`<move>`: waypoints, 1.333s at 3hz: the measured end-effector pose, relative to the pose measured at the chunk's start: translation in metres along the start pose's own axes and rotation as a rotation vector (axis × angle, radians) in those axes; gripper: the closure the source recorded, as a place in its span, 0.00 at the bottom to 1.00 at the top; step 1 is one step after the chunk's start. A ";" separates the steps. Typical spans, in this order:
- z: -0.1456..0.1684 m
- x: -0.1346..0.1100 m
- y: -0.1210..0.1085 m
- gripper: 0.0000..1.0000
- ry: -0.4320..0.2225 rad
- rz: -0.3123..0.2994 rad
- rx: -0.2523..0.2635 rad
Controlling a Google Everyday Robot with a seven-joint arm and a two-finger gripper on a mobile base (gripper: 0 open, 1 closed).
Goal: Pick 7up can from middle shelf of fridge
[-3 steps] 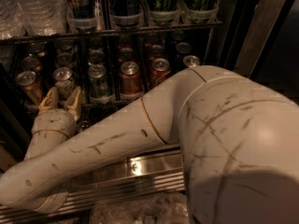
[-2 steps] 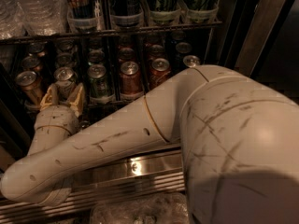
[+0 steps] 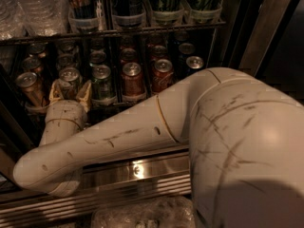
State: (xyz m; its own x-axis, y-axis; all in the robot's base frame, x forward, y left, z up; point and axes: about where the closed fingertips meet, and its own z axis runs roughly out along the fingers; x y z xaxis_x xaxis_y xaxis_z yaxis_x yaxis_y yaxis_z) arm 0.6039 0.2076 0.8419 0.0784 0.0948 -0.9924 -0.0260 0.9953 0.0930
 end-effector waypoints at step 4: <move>0.037 -0.007 0.019 0.45 -0.026 0.040 -0.052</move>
Offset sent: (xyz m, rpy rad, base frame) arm 0.0321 0.0081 0.0146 0.0374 -0.0434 0.0190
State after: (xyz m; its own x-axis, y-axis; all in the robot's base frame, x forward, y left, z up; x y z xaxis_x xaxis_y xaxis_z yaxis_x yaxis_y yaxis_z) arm 0.6400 0.2270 0.8541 0.1023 0.1351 -0.9855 -0.0815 0.9885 0.1271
